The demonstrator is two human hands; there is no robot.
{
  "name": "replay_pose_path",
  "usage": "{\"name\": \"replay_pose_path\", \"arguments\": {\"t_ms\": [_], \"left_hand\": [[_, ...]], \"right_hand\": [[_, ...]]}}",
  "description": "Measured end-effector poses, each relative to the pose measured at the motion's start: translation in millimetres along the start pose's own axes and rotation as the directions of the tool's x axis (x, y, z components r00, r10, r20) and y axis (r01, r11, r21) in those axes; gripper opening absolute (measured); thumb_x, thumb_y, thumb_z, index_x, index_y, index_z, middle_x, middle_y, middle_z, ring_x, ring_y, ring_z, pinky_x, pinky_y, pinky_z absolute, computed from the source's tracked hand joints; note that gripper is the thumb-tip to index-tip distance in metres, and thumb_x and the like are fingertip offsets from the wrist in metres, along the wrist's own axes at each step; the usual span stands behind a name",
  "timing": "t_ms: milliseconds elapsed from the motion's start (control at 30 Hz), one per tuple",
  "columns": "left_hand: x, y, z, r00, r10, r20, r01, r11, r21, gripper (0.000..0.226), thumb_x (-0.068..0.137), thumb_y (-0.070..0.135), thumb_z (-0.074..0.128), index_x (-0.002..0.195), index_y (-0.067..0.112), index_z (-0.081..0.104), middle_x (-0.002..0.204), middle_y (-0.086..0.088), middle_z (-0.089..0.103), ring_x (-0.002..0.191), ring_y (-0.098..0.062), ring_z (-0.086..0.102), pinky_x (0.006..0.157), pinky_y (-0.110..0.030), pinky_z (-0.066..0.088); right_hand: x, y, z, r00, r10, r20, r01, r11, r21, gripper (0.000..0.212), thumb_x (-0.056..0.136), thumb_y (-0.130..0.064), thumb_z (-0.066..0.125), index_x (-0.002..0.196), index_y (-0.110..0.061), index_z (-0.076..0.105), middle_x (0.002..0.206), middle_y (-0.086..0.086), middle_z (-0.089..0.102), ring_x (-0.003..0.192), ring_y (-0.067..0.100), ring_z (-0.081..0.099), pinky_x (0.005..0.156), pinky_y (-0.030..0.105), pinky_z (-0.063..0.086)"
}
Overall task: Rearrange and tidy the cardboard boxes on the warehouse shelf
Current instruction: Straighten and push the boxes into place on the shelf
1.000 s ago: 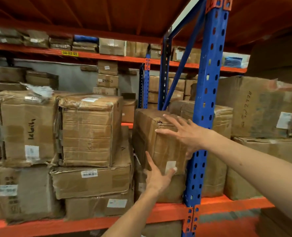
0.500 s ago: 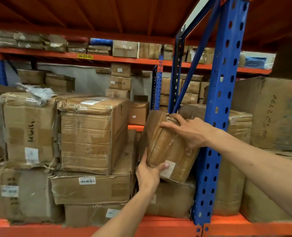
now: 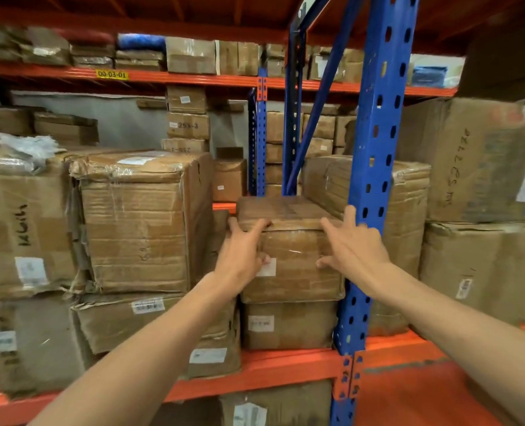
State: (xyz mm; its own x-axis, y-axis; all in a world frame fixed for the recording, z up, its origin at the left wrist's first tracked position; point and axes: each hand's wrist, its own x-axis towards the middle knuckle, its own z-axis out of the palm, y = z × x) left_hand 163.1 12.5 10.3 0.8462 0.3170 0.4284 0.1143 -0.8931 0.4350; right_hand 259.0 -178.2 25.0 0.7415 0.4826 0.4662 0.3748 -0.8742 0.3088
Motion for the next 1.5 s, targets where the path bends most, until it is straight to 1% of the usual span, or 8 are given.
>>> {"name": "replay_pose_path", "arguments": {"t_ms": [100,200,567,700,800,1000,1200,1500], "left_hand": [[5.3,-12.9,0.1,0.998,0.042,0.055,-0.045,0.997,0.065,0.078,0.093,0.023,0.071,0.156,0.043,0.029,0.157,-0.02,0.017,0.138,-0.046,0.038,0.114,-0.049,0.036],[7.8,-16.9,2.7,0.994,0.065,0.091,-0.07,0.996,0.047,0.077,0.096,0.02,0.067,0.156,0.045,0.025,0.16,-0.019,0.013,0.138,-0.045,0.038,0.116,-0.05,0.034],[12.3,-18.2,6.1,0.995,-0.007,0.095,0.017,0.994,-0.105,0.08,0.095,0.006,0.06,0.153,0.05,0.028,0.16,-0.015,0.013,0.133,-0.041,0.04,0.111,-0.047,0.037],[-5.9,-26.9,4.8,0.99,-0.001,0.144,-0.006,0.999,0.043,0.088,0.1,0.027,0.06,0.154,0.059,-0.002,0.156,-0.026,0.026,0.128,-0.046,0.051,0.106,-0.052,0.046],[-29.0,-42.5,-11.6,0.992,0.074,0.106,-0.068,0.996,-0.061,0.088,0.097,0.035,0.065,0.154,0.061,0.003,0.151,-0.017,0.041,0.129,-0.034,0.054,0.109,-0.046,0.047],[-74.3,-85.0,-84.9,0.992,0.124,0.006,-0.114,0.928,-0.355,0.045,0.092,0.04,0.073,0.136,0.038,0.063,0.099,0.01,0.077,0.084,-0.007,0.074,0.076,-0.024,0.059],[-101.4,-138.2,-129.1,0.875,-0.266,-0.404,0.192,0.958,-0.215,0.037,0.077,0.061,0.079,0.082,0.025,0.069,0.072,0.009,0.072,0.072,-0.008,0.068,0.067,-0.035,0.056],[-102.0,-142.5,-109.5,0.829,-0.289,-0.479,0.305,0.951,-0.046,0.074,0.078,0.068,0.072,0.118,0.018,0.036,0.12,-0.005,0.054,0.106,-0.034,0.062,0.074,-0.042,0.051]], "right_hand": [[14.7,-6.6,2.8,0.979,-0.179,-0.093,0.16,0.97,-0.183,0.092,0.077,-0.069,0.073,0.148,-0.023,0.037,0.148,0.024,0.026,0.125,0.04,0.042,0.096,0.044,0.045],[37.0,3.3,7.5,0.953,-0.293,0.083,0.294,0.956,0.0,0.11,0.083,-0.064,0.07,0.162,-0.033,0.001,0.162,0.021,0.024,0.151,0.037,0.019,0.123,0.05,0.007],[65.6,11.2,12.1,0.914,-0.345,0.212,0.309,0.933,0.186,0.107,0.081,-0.064,0.073,0.16,-0.041,0.005,0.154,0.008,0.043,0.13,0.033,0.05,0.095,0.042,0.048],[78.3,6.4,-30.1,0.816,-0.458,0.353,0.273,0.844,0.462,0.119,0.065,-0.085,0.071,0.149,-0.064,-0.01,0.165,0.01,0.021,0.143,0.033,0.036,0.115,0.048,0.035],[85.2,-23.1,-71.4,0.836,-0.527,0.154,0.335,0.712,0.617,0.117,0.051,-0.097,0.067,0.127,-0.083,-0.021,0.169,0.003,-0.001,0.148,0.038,0.03,0.116,0.053,0.032],[95.8,-107.7,-164.3,0.718,-0.665,-0.206,0.625,0.485,0.611,0.107,0.059,-0.096,0.063,0.143,-0.073,0.001,0.167,-0.008,0.003,0.148,0.033,0.028,0.113,0.056,0.033],[95.2,-196.3,-202.8,0.747,-0.638,-0.188,0.633,0.595,0.495,0.099,0.069,-0.095,0.052,0.151,-0.062,0.007,0.166,0.011,0.012,0.148,0.044,0.025,0.112,0.069,0.029],[97.2,-207.1,-184.0,0.78,-0.588,-0.213,0.621,0.688,0.375,0.08,0.088,-0.083,0.037,0.143,-0.069,-0.02,0.163,0.011,0.031,0.14,0.04,0.041,0.102,0.059,0.038]]}}
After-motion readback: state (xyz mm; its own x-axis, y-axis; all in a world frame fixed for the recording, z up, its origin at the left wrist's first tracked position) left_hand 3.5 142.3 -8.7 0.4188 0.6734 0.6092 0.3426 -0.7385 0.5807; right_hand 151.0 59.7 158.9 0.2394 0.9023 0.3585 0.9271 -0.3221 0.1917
